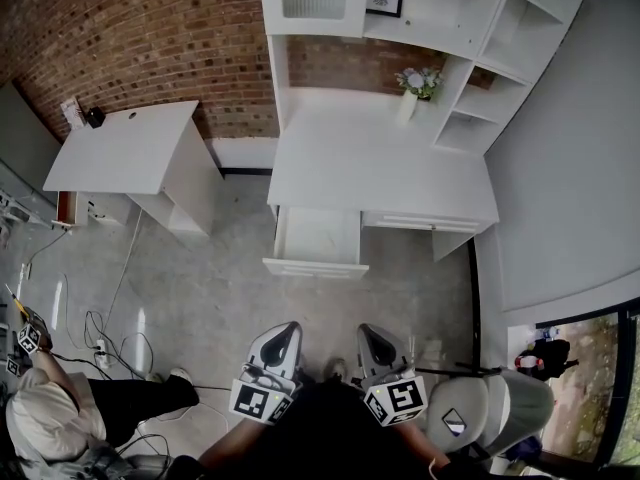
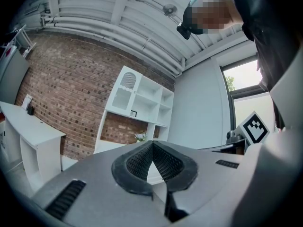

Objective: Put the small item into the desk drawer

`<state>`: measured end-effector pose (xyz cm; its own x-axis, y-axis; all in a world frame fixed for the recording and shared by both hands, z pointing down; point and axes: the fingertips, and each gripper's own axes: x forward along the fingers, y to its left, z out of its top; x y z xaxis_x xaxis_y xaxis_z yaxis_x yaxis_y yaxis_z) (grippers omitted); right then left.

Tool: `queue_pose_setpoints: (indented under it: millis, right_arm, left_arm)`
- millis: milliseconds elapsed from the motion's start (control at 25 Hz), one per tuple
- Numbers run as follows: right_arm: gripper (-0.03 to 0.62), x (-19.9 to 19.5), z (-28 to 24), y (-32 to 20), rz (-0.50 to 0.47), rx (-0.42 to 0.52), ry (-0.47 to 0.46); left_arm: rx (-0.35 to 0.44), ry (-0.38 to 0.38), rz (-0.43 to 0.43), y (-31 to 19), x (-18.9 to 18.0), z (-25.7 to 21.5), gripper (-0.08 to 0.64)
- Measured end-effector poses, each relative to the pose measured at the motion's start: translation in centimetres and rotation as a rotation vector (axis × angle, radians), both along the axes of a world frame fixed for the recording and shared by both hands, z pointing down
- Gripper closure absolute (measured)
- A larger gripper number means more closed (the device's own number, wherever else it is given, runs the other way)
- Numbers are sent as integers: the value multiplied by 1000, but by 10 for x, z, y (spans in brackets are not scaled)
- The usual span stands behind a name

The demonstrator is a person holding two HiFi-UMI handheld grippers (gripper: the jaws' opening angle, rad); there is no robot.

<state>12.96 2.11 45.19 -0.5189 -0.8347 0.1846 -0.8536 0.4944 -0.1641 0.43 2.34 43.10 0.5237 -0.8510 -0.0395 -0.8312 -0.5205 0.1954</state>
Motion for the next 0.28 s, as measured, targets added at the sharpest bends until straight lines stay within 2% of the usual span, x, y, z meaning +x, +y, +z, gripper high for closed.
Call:
queue_pose_setpoints:
  millis: [280]
  right_arm:
    - [578,-3,1,2,4,11,1]
  left_arm:
    - [8,2,-3,3,-3,1,537]
